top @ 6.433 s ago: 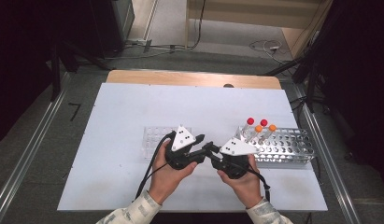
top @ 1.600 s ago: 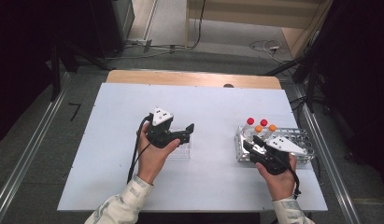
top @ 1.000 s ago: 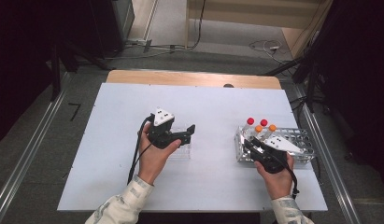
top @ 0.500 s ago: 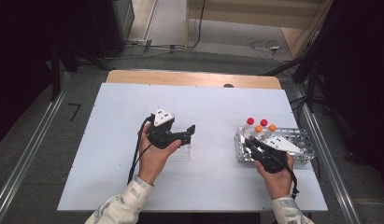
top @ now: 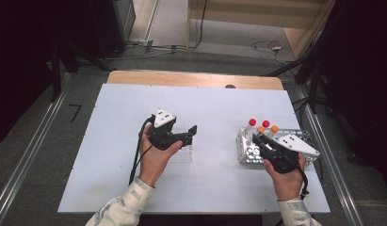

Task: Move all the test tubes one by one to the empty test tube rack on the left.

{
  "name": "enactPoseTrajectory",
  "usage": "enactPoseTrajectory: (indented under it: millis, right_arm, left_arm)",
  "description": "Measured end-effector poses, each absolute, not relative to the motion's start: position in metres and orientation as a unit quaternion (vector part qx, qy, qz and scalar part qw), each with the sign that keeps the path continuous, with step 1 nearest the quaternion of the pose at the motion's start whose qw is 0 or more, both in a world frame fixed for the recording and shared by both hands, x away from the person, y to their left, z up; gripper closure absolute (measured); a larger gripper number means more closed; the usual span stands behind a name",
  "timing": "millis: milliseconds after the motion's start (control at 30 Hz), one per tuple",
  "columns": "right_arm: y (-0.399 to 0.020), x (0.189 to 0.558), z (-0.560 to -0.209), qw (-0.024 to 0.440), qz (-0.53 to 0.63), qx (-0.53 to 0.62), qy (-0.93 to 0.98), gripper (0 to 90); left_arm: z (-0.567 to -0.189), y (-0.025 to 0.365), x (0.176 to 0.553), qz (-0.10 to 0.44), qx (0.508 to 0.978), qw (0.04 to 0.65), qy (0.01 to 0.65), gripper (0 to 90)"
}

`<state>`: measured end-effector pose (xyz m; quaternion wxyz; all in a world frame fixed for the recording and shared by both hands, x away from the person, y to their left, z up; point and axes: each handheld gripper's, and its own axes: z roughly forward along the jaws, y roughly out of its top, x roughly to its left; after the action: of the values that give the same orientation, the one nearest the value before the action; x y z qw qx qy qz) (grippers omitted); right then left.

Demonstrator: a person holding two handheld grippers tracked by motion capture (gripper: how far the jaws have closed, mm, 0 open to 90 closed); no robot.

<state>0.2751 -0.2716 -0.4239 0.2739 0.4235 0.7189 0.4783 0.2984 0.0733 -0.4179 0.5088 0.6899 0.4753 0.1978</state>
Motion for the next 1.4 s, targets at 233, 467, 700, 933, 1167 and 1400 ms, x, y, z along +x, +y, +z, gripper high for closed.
enactPoseTrajectory:
  millis: [233, 467, 700, 933, 1167, 1400]
  right_arm:
    - [-0.269, 0.266, -0.407, 0.283, 0.498, 0.408, 0.711, 73.2]
    - [-0.256, 0.260, -0.404, 0.275, 0.502, 0.390, 0.721, 73.3]
    - [-0.239, 0.260, -0.410, 0.262, 0.499, 0.375, 0.736, 73.3]
    - [-0.221, 0.258, -0.416, 0.249, 0.494, 0.358, 0.753, 73.3]
    - [-0.207, 0.258, -0.421, 0.240, 0.491, 0.344, 0.764, 73.3]
    - [-0.193, 0.258, -0.427, 0.229, 0.488, 0.335, 0.773, 73.4]
  left_arm:
    - [-0.417, 0.073, 0.298, 0.197, 0.690, 0.511, 0.473, 18.5]
    - [-0.413, 0.071, 0.294, 0.199, 0.689, 0.516, 0.468, 18.5]
    - [-0.409, 0.068, 0.291, 0.199, 0.692, 0.521, 0.459, 18.6]
    - [-0.405, 0.061, 0.285, 0.193, 0.696, 0.529, 0.446, 18.8]
    - [-0.403, 0.052, 0.279, 0.185, 0.703, 0.533, 0.432, 18.9]
    - [-0.401, 0.042, 0.272, 0.180, 0.713, 0.536, 0.415, 21.1]
